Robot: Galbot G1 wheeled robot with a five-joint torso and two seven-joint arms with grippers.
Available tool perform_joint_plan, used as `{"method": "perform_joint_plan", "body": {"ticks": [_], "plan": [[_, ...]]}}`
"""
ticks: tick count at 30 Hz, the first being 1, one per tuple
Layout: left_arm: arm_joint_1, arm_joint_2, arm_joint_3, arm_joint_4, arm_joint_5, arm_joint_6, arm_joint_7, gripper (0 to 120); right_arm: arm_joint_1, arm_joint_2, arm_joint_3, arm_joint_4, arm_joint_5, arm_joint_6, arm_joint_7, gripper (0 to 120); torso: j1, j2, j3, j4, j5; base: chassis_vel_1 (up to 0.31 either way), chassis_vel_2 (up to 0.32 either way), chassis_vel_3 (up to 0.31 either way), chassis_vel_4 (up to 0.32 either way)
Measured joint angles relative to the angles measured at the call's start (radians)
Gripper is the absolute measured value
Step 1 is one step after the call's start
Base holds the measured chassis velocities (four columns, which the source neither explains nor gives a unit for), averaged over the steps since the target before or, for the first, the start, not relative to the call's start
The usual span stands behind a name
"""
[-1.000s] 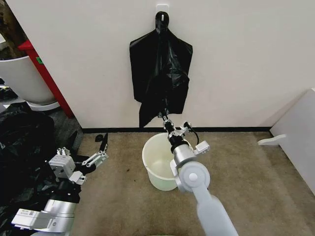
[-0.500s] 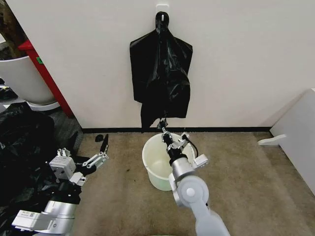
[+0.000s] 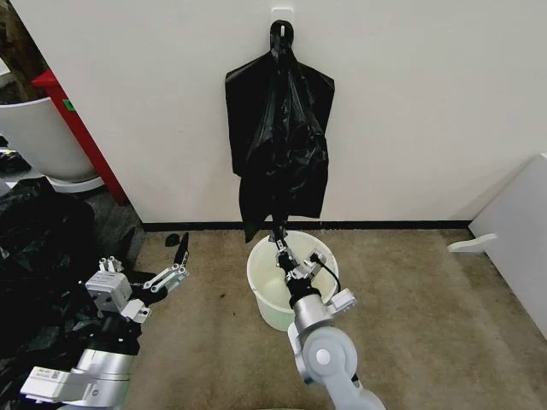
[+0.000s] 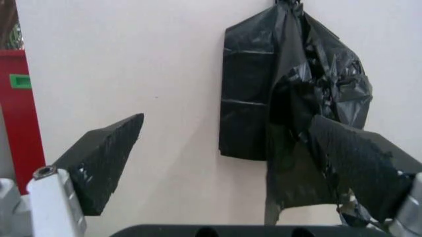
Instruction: Place the garbage bag over the trash bin.
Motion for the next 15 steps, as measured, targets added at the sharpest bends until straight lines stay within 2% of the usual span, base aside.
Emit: {"method": "perform_joint_plan", "body": {"ticks": [15], "plan": [[-0.003,0.0,0.0,0.0,0.0,-0.003,0.002,100,-0.003,-0.003,0.006,0.005,-0.017,0.017,-0.006,0,0.0,0.0,0.0,0.0,0.0,0.0,0.0,0.0,0.0]]}}
